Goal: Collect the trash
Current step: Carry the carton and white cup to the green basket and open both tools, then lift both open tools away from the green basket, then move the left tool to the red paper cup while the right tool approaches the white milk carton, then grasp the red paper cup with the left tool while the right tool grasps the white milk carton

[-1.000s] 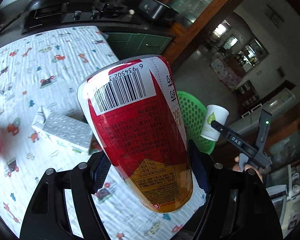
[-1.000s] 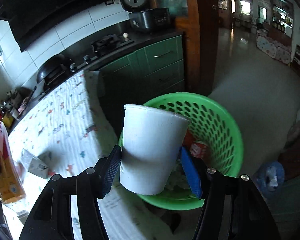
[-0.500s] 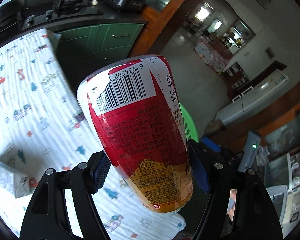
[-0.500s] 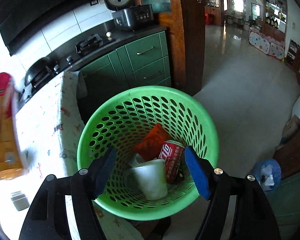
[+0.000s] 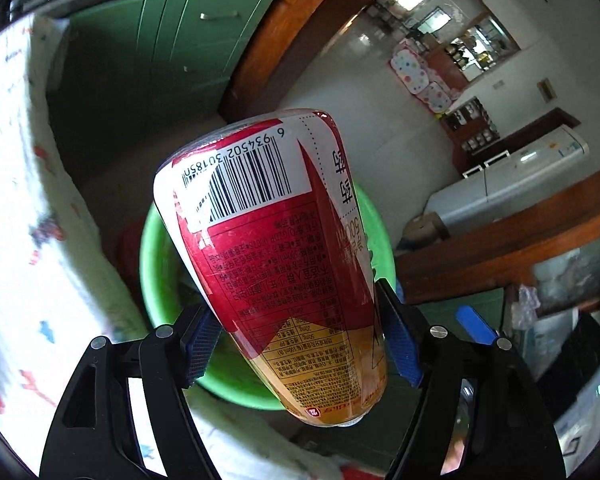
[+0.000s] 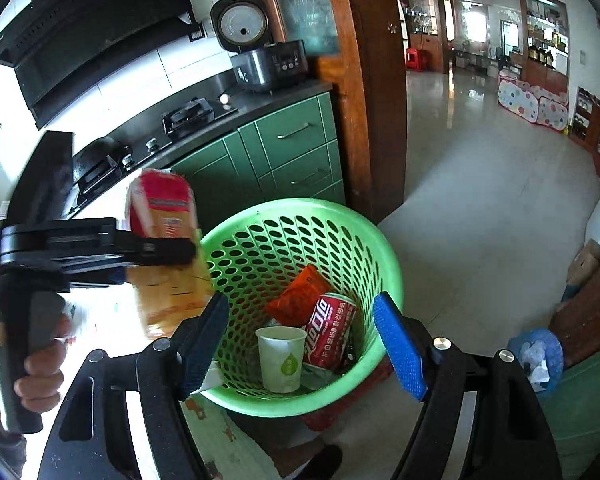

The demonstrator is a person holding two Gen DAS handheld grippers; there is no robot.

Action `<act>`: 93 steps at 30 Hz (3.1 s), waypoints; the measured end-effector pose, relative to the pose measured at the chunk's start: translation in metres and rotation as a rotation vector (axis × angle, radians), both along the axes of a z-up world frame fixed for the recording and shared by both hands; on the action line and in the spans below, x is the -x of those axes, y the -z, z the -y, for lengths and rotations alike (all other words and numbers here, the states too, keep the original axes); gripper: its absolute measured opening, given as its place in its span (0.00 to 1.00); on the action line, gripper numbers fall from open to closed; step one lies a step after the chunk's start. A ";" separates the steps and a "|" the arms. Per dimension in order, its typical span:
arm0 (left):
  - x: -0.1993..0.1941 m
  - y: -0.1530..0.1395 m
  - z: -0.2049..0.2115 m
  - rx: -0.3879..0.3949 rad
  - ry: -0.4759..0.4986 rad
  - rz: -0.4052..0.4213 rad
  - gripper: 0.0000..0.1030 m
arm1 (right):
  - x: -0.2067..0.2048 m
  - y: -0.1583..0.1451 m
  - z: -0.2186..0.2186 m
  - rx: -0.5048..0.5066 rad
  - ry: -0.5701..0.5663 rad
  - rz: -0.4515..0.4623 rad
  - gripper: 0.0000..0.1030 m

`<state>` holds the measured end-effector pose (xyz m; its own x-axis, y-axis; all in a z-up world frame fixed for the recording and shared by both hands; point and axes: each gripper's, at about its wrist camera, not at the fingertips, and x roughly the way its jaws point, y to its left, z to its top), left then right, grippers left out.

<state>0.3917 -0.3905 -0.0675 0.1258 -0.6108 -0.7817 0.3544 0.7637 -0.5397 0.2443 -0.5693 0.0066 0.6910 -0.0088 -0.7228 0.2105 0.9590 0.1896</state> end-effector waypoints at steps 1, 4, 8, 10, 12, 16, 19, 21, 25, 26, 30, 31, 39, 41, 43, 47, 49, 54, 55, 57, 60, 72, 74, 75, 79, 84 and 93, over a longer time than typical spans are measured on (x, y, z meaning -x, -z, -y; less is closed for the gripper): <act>0.000 0.004 0.003 0.011 -0.001 -0.013 0.72 | 0.002 0.000 0.001 0.001 0.004 0.002 0.70; 0.004 0.017 0.006 0.037 -0.009 -0.047 0.82 | 0.007 0.000 0.004 0.006 0.010 0.003 0.70; 0.011 0.019 0.008 0.023 -0.002 -0.025 0.82 | 0.013 0.001 0.005 -0.003 0.016 0.000 0.70; 0.015 0.011 0.003 0.016 0.003 -0.004 0.82 | 0.015 0.002 0.004 -0.008 0.016 -0.001 0.70; 0.021 0.003 -0.005 -0.005 0.002 0.028 0.82 | 0.018 0.001 0.002 -0.015 0.011 0.002 0.70; 0.038 -0.015 -0.029 -0.039 0.000 0.094 0.82 | 0.025 -0.001 -0.009 -0.022 -0.009 0.005 0.70; 0.048 -0.029 -0.046 -0.068 -0.007 0.149 0.82 | 0.028 -0.004 -0.022 -0.014 -0.033 0.007 0.70; 0.057 -0.039 -0.058 -0.096 -0.017 0.191 0.82 | 0.029 -0.007 -0.031 -0.015 -0.049 0.009 0.70; 0.070 -0.055 -0.089 -0.123 -0.036 0.255 0.82 | 0.030 -0.011 -0.050 -0.016 -0.082 0.014 0.70; 0.074 -0.059 -0.095 -0.126 -0.040 0.268 0.82 | 0.031 -0.012 -0.055 -0.015 -0.090 0.015 0.70; 0.087 -0.070 -0.125 -0.136 -0.071 0.302 0.82 | 0.033 -0.015 -0.078 -0.006 -0.135 0.010 0.70; 0.090 -0.071 -0.131 -0.142 -0.081 0.311 0.82 | 0.032 -0.016 -0.083 -0.001 -0.143 0.009 0.70; 0.118 -0.085 -0.197 -0.192 -0.159 0.374 0.82 | 0.029 -0.026 -0.135 0.010 -0.241 0.023 0.74; 0.122 -0.087 -0.216 -0.204 -0.189 0.380 0.82 | 0.027 -0.026 -0.150 0.017 -0.274 0.021 0.75; 0.126 -0.088 -0.238 -0.218 -0.219 0.383 0.82 | 0.025 -0.027 -0.165 0.023 -0.310 0.021 0.77; 0.132 -0.090 -0.280 -0.242 -0.287 0.386 0.83 | 0.017 -0.028 -0.202 0.039 -0.393 0.018 0.81; 0.134 -0.091 -0.305 -0.262 -0.329 0.388 0.83 | 0.013 -0.028 -0.221 0.056 -0.434 0.015 0.82; 0.139 -0.090 -0.362 -0.293 -0.434 0.364 0.83 | -0.001 -0.025 -0.264 0.083 -0.527 0.006 0.83; 0.141 -0.090 -0.373 -0.301 -0.452 0.359 0.83 | -0.004 -0.025 -0.272 0.087 -0.541 0.007 0.83; 0.143 -0.088 -0.393 -0.323 -0.493 0.350 0.83 | -0.011 -0.025 -0.288 0.094 -0.572 0.005 0.83; 0.145 -0.086 -0.422 -0.344 -0.558 0.328 0.84 | -0.021 -0.022 -0.306 0.111 -0.613 0.000 0.83; 0.150 -0.076 -0.495 -0.347 -0.699 0.265 0.84 | -0.071 -0.002 -0.375 0.119 -0.742 -0.050 0.84; 0.149 -0.075 -0.502 -0.353 -0.715 0.259 0.84 | -0.080 0.003 -0.385 0.133 -0.766 -0.054 0.84; 0.150 -0.075 -0.505 -0.360 -0.720 0.260 0.84 | -0.084 0.006 -0.391 0.143 -0.780 -0.057 0.84; 0.145 -0.071 -0.518 -0.389 -0.765 0.240 0.89 | -0.096 0.016 -0.409 0.180 -0.817 -0.075 0.84; 0.135 -0.052 -0.536 -0.372 -0.822 0.161 0.90 | -0.104 0.030 -0.427 0.260 -0.882 -0.105 0.84; 0.113 -0.022 -0.554 -0.312 -0.941 0.041 0.91 | -0.127 0.053 -0.439 0.320 -0.935 -0.155 0.78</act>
